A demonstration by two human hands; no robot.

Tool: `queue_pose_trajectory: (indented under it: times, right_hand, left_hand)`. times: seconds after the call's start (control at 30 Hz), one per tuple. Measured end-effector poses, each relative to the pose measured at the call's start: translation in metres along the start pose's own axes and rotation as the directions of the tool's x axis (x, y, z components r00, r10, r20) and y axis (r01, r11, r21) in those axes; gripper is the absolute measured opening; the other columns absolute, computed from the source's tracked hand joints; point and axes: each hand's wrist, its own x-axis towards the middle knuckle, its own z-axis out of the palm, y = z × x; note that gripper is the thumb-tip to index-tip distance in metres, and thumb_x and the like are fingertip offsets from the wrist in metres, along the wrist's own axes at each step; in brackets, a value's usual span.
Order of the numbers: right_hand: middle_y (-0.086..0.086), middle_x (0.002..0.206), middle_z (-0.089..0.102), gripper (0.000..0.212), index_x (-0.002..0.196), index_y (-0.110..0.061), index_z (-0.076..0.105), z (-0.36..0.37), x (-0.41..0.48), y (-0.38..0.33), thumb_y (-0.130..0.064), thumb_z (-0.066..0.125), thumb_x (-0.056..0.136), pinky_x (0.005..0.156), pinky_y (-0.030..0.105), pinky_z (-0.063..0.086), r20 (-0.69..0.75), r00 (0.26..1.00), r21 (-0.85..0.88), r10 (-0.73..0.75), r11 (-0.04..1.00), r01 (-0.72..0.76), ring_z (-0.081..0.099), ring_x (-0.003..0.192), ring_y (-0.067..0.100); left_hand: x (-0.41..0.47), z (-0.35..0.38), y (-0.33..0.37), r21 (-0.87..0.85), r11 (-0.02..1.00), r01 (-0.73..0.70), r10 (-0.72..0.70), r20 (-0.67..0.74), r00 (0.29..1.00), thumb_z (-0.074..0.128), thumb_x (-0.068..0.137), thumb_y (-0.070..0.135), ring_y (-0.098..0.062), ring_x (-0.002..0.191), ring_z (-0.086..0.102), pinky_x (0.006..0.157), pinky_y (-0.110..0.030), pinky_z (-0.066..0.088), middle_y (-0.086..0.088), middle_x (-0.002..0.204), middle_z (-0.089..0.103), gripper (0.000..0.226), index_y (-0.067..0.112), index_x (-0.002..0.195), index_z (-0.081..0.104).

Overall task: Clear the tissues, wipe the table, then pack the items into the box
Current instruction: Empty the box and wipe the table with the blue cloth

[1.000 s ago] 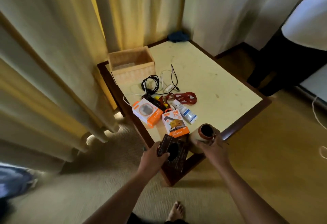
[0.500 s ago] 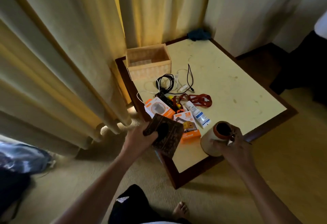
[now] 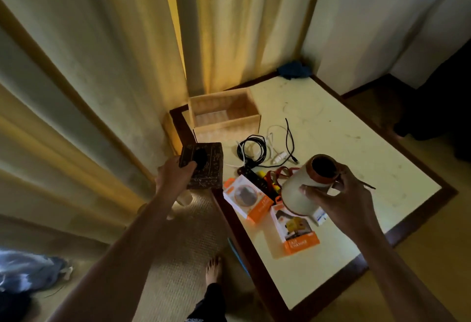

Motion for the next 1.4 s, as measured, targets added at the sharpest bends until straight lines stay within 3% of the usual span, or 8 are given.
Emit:
queue_pose_trajectory:
  times: [0.2,0.33,0.47,0.6,0.77,0.9,1.17,1.4]
  right_hand:
    - [-0.009,0.114,0.074,0.071,0.131,-0.026,0.059,0.056,0.071,-0.048,-0.042,0.091,0.070,0.084,0.031,0.055,-0.023,0.999,0.011,0.037,0.999,-0.037,0.070,0.100,0.016]
    - [-0.007,0.119,0.074,0.077,0.133,-0.027,0.057,0.082,0.100,-0.062,-0.046,0.091,0.067,0.094,0.044,0.057,-0.047,0.997,0.027,0.060,0.998,-0.059,0.070,0.109,0.016]
    - [-0.013,0.113,0.073,0.073,0.132,-0.025,0.058,0.101,0.120,-0.072,-0.037,0.093,0.069,0.090,0.034,0.056,-0.084,0.992,0.040,0.094,0.995,-0.091,0.069,0.108,0.013]
    - [-0.031,0.102,0.063,0.068,0.131,-0.032,0.057,0.109,0.132,-0.075,-0.037,0.091,0.072,0.080,0.018,0.046,-0.091,0.986,0.074,0.139,0.988,-0.132,0.065,0.105,0.005]
    - [-0.027,0.106,0.064,0.069,0.131,-0.033,0.057,0.117,0.151,-0.078,-0.038,0.091,0.072,0.079,0.016,0.045,-0.109,0.978,0.105,0.179,0.980,-0.167,0.064,0.107,0.006]
    - [-0.031,0.102,0.063,0.064,0.125,-0.040,0.057,0.117,0.162,-0.078,-0.038,0.091,0.071,0.076,0.017,0.045,-0.111,0.975,0.107,0.191,0.978,-0.179,0.064,0.107,0.007]
    - [-0.020,0.109,0.071,0.062,0.123,-0.036,0.060,0.125,0.194,-0.085,-0.038,0.092,0.070,0.092,0.030,0.053,-0.081,0.981,0.128,0.175,0.978,-0.164,0.066,0.108,0.004]
    - [-0.011,0.113,0.072,0.073,0.130,-0.023,0.057,0.162,0.249,-0.092,-0.046,0.091,0.069,0.088,0.024,0.051,-0.082,0.987,0.047,0.136,0.990,-0.133,0.068,0.102,0.008]
  left_hand:
    - [0.075,0.032,-0.006,-0.047,0.991,0.123,-0.118,0.098,0.988,0.067,0.095,0.039,-0.027,0.100,0.065,0.070,-0.029,0.046,-0.010,0.114,0.067,0.045,0.011,0.130,0.061]
    - [0.090,0.056,0.001,-0.086,0.978,0.190,-0.178,0.129,0.976,0.068,0.089,0.047,-0.034,0.113,0.062,0.089,-0.041,0.053,-0.012,0.127,0.062,0.064,0.012,0.139,0.048]
    - [0.112,0.072,0.009,-0.100,0.975,0.197,-0.181,0.149,0.972,0.071,0.091,0.046,-0.037,0.117,0.061,0.095,-0.045,0.052,-0.014,0.129,0.061,0.066,0.010,0.140,0.045]
    - [0.137,0.083,-0.007,-0.190,0.947,0.258,-0.189,0.320,0.928,0.068,0.062,0.089,-0.030,0.106,0.066,0.090,-0.051,0.058,-0.006,0.120,0.063,0.083,0.031,0.117,0.044]
    - [0.156,0.044,0.021,0.165,0.938,-0.304,0.310,-0.012,0.951,0.077,0.084,0.027,-0.027,0.118,0.051,0.091,-0.046,0.052,-0.007,0.131,0.049,0.053,0.019,0.130,0.052]
    - [0.207,0.038,0.020,0.525,0.523,-0.672,0.569,0.371,0.734,0.074,0.086,0.026,-0.030,0.143,0.042,0.111,-0.054,0.032,-0.002,0.138,0.060,0.052,0.022,0.136,0.061]
    - [0.267,0.046,0.039,0.684,0.308,-0.662,0.657,0.350,0.668,0.070,0.095,0.031,-0.023,0.120,0.064,0.107,-0.050,0.032,0.001,0.097,0.080,0.022,0.026,0.115,0.076]
    - [0.288,0.054,0.068,0.716,0.322,-0.620,0.610,0.345,0.714,0.060,0.100,0.039,-0.022,0.123,0.058,0.112,-0.048,0.033,0.000,0.115,0.074,0.042,0.031,0.142,0.058]
